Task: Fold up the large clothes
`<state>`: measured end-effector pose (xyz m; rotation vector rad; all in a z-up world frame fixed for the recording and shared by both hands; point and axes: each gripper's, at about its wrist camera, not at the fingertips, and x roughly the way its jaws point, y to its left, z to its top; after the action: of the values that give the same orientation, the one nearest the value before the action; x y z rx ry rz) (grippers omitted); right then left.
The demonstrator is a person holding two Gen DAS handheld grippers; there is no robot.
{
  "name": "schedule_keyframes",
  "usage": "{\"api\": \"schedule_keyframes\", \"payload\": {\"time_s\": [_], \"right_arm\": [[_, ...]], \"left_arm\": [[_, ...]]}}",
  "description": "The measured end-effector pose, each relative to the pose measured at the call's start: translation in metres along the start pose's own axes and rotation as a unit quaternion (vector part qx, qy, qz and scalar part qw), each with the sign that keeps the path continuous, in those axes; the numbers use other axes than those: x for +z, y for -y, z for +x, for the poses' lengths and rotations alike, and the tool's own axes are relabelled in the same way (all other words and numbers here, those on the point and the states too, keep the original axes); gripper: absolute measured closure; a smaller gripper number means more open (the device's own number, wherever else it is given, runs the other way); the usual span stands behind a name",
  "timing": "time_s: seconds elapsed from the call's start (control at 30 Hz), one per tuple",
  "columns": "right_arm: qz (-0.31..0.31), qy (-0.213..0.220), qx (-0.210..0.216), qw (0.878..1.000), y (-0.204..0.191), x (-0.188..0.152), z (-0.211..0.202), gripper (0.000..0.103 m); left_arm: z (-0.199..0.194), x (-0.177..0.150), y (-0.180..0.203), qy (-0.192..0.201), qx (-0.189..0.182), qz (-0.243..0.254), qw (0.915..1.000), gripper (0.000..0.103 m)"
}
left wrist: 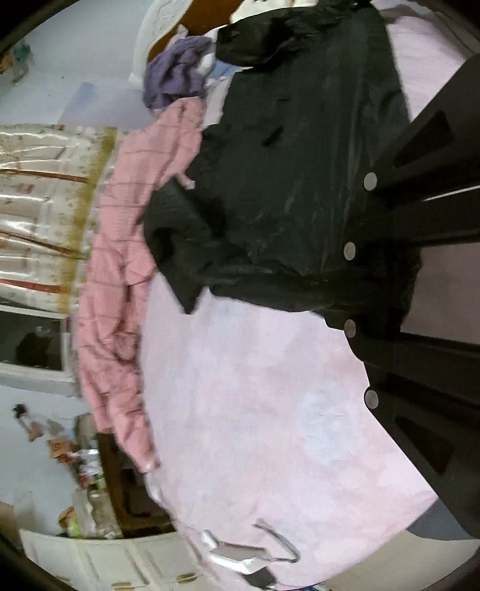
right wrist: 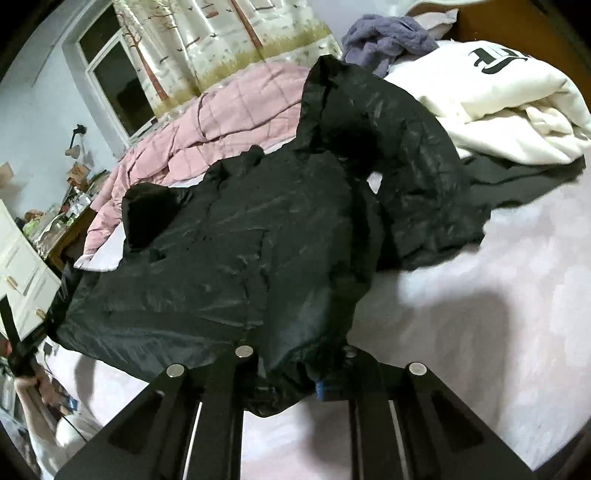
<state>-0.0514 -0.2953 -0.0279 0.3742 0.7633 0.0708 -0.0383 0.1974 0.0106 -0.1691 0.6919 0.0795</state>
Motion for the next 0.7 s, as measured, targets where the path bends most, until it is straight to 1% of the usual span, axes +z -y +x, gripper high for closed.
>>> {"api": "schedule_keyframes", "payload": {"time_s": [0.03,0.07,0.1,0.13,0.17,0.2,0.23,0.27,0.3,0.33,0.37,0.4,0.43,0.47,0.5,0.53,0.57,0.6,0.63,0.67,0.7], "right_arm": [[0.002,-0.006,-0.015,1.0,-0.001,-0.003,-0.002,0.089],[0.005,-0.011,-0.049,0.999,-0.005,-0.007,-0.002,0.089],[0.004,-0.011,-0.067,0.998,-0.007,-0.01,-0.001,0.089],[0.003,-0.007,-0.084,0.996,-0.006,-0.013,-0.004,0.089],[0.001,0.0,-0.103,0.995,-0.008,-0.015,-0.007,0.089],[-0.001,0.005,-0.114,0.993,-0.009,-0.017,-0.01,0.089],[-0.011,0.008,-0.131,0.991,-0.011,-0.017,-0.011,0.089],[-0.018,0.006,-0.144,0.989,-0.009,-0.017,-0.011,0.085],[-0.02,0.007,-0.156,0.988,-0.008,-0.018,-0.012,0.079],[-0.016,0.01,-0.17,0.985,-0.006,-0.017,-0.01,0.072],[-0.013,0.017,-0.179,0.984,-0.003,-0.017,-0.013,0.062],[-0.009,0.03,-0.187,0.982,-0.001,-0.015,-0.018,0.055],[-0.009,0.043,-0.194,0.98,0.0,-0.012,-0.024,0.049],[-0.012,0.073,-0.204,0.976,-0.002,-0.011,-0.036,0.047],[-0.019,0.099,-0.208,0.973,-0.004,-0.014,-0.051,0.046],[-0.033,0.126,-0.202,0.971,-0.01,-0.01,-0.062,0.04],[-0.047,0.143,-0.188,0.971,-0.016,-0.005,-0.071,0.037],[-0.063,0.151,-0.158,0.974,-0.024,-0.001,-0.077,0.037],[-0.073,0.146,-0.133,0.978,-0.028,0.001,-0.082,0.036],[-0.091,0.118,-0.081,0.986,-0.036,0.006,-0.079,0.036],[-0.099,0.088,-0.04,0.99,-0.042,0.009,-0.073,0.036]], "left_arm": [[0.011,-0.006,-0.003,-0.018,-0.004,0.005,0.9998,0.099],[0.019,-0.016,-0.003,-0.031,-0.007,0.01,0.9995,0.098],[0.027,-0.024,-0.001,-0.036,-0.014,0.016,0.9991,0.097],[0.032,-0.029,0.001,-0.033,-0.024,0.022,0.9989,0.095],[0.034,-0.03,0.005,-0.026,-0.029,0.029,0.9988,0.091],[0.031,-0.026,0.008,-0.009,-0.032,0.038,0.9987,0.088],[0.024,-0.023,0.01,0.017,-0.035,0.045,0.9982,0.087],[0.018,-0.019,0.013,0.042,-0.035,0.055,0.997,0.076],[0.015,-0.014,0.017,0.063,-0.021,0.063,0.9958,0.056],[0.017,-0.01,0.019,0.073,0.003,0.067,0.9951,0.046],[0.021,-0.006,0.019,0.078,0.029,0.065,0.9944,0.045],[0.022,-0.005,0.019,0.08,0.041,0.059,0.9942,0.046],[0.017,-0.005,0.02,0.088,0.035,0.052,0.9942,0.046],[0.009,-0.006,0.023,0.1,0.022,0.049,0.9935,0.046],[-0.003,-0.008,0.027,0.12,0.011,0.052,0.9913,0.044],[-0.016,-0.011,0.035,0.142,-0.003,0.062,0.988,0.042],[-0.027,-0.011,0.047,0.155,-0.029,0.082,0.9842,0.04],[-0.032,-0.008,0.061,0.15,-0.054,0.102,0.9819,0.04],[-0.033,-0.007,0.075,0.127,-0.078,0.124,0.981,0.043],[-0.029,-0.004,0.092,0.091,-0.107,0.141,0.98,0.062],[-0.021,-0.002,0.109,0.052,-0.136,0.155,0.977,0.077]]}}
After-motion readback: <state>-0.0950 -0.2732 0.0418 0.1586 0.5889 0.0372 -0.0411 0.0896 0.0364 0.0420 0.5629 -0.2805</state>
